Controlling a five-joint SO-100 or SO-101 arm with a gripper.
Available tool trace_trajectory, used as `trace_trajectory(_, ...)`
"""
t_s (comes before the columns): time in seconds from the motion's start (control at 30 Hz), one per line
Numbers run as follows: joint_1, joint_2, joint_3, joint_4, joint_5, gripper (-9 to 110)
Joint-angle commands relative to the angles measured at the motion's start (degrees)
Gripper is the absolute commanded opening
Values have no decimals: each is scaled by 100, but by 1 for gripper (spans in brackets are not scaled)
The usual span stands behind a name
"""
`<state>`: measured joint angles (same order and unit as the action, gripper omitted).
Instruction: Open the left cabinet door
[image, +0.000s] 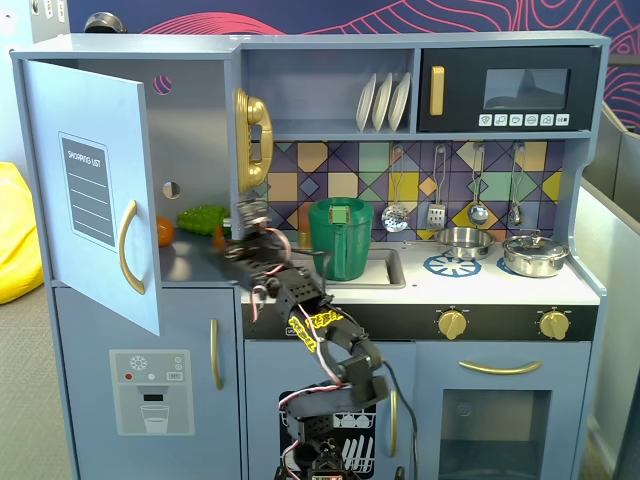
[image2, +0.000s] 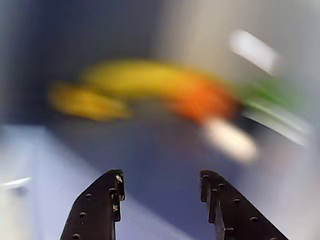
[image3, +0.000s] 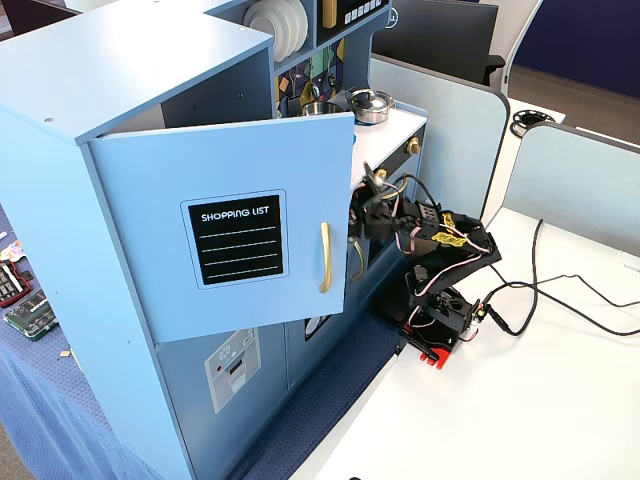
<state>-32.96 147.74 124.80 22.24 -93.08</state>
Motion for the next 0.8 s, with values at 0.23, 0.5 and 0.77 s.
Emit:
trace_trajectory(0.23,2522,413,1134,2479,765,2)
trace_trajectory(0.5,2900,1485,2839,2856,835,0)
trace_trajectory(0.77,3085,2549,4131,3990,1521,0)
